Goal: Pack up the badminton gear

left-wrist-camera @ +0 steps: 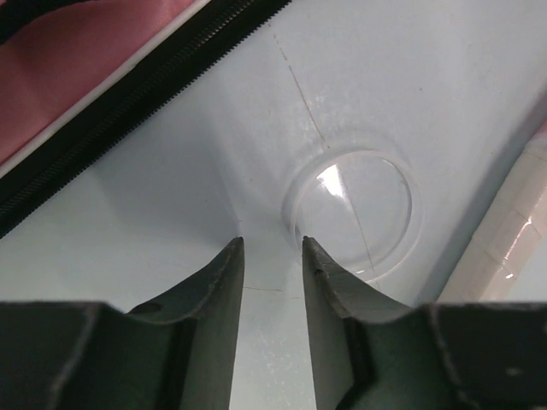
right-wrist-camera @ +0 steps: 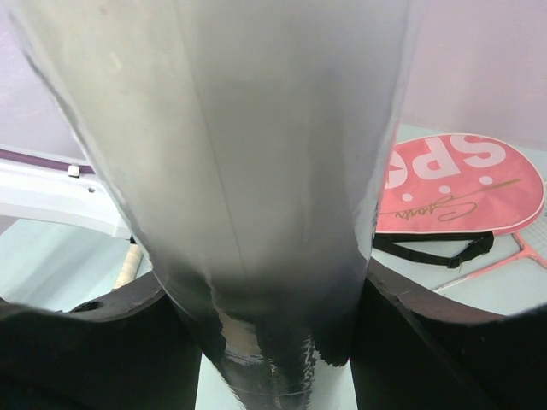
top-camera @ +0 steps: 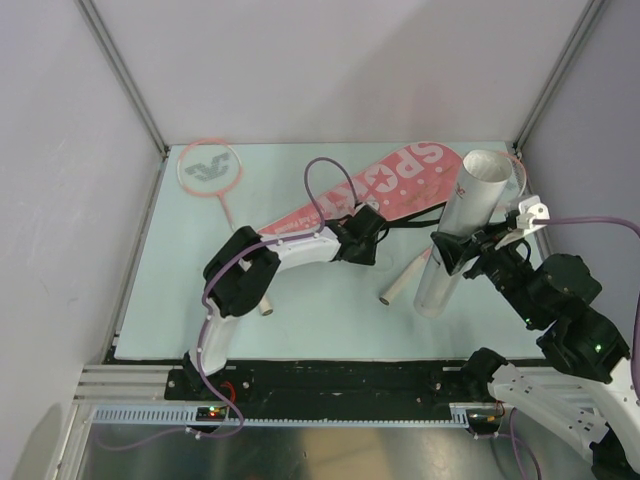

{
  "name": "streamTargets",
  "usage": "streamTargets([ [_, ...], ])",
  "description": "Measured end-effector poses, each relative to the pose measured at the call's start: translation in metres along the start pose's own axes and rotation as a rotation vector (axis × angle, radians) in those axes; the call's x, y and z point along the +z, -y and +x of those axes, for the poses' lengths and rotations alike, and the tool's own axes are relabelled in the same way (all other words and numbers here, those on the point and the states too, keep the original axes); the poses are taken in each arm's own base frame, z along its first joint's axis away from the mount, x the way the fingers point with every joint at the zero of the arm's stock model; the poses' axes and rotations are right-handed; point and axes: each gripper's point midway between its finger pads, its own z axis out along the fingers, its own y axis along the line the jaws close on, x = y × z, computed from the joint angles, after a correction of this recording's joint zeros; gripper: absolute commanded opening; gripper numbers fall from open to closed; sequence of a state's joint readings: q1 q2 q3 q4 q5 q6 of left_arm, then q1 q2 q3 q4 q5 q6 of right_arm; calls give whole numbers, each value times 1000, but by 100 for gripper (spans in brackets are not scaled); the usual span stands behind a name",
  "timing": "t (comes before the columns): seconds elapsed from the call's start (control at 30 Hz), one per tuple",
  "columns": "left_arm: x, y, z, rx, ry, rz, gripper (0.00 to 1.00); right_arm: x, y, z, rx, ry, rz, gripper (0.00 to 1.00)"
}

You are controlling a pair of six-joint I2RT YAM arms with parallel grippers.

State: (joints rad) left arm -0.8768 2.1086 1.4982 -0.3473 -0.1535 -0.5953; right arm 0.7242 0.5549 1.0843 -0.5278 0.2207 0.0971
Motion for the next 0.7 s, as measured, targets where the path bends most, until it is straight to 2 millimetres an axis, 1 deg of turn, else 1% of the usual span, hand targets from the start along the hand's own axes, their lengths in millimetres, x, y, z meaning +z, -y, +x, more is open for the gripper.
streamTargets([
  [0.13,-3,-9,5,1,3,-27,28,-2,0,-1,2,7,-1,59],
  [0.2,-8,-19,11,7,0,-58,21,-3,0,-2,3,9,-1,59],
  [0.27,-16,-32,19,17,-10,-98,10,-3,1,-2,4,9,0,58],
  [0.33,-24,-44,27,28,-20,-132,3,-2,1,0,6,6,0,59],
  [0.37,-30,-53,32,43,-29,-157,2,-2,0,1,7,5,0,59],
  [0.53,-53,-75,44,63,-38,-215,0,0,1,6,9,-9,1,59],
  [0.6,-65,-80,44,63,-27,-224,0,0,0,8,13,-12,1,59],
  [0.7,-81,-83,38,58,5,-225,0,0,0,8,19,-13,2,59],
])
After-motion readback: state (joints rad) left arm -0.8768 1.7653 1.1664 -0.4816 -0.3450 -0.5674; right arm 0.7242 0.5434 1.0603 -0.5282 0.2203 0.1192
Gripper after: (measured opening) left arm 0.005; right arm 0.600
